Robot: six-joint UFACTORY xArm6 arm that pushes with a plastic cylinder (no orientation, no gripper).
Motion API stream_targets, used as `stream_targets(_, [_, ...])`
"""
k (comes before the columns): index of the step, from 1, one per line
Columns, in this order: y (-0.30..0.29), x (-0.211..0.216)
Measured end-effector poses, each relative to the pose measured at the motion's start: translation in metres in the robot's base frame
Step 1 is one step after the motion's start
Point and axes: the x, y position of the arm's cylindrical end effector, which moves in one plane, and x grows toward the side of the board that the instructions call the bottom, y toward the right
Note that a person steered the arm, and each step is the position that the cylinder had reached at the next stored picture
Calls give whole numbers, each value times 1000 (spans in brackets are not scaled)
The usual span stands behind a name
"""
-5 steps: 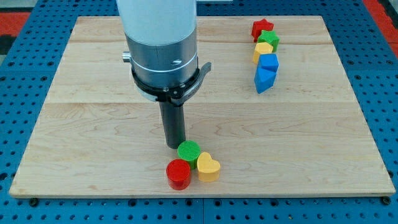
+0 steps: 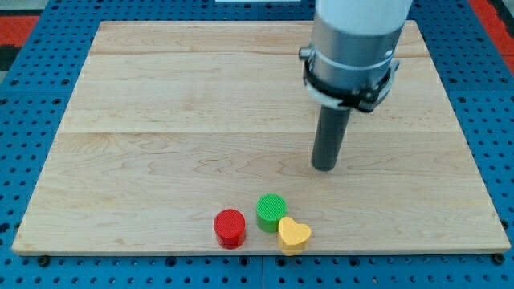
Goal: Move the yellow heart and red circle to the bottom center of the board
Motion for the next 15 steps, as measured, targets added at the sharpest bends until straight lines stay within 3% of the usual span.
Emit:
stream_targets(2, [9,104])
stream_targets(3, [-14,125])
stream_targets(4, [-43,125])
stream_targets(6, [-43,125])
stream_targets(7, [-30,81])
stream_targets(8, [-87,13])
stream_targets(9, [-194,-9])
stream_targets(10, [-256,40])
stream_targets(11, [-284,123])
stream_targets(14, [-257,124])
stream_targets(15, [-167,125])
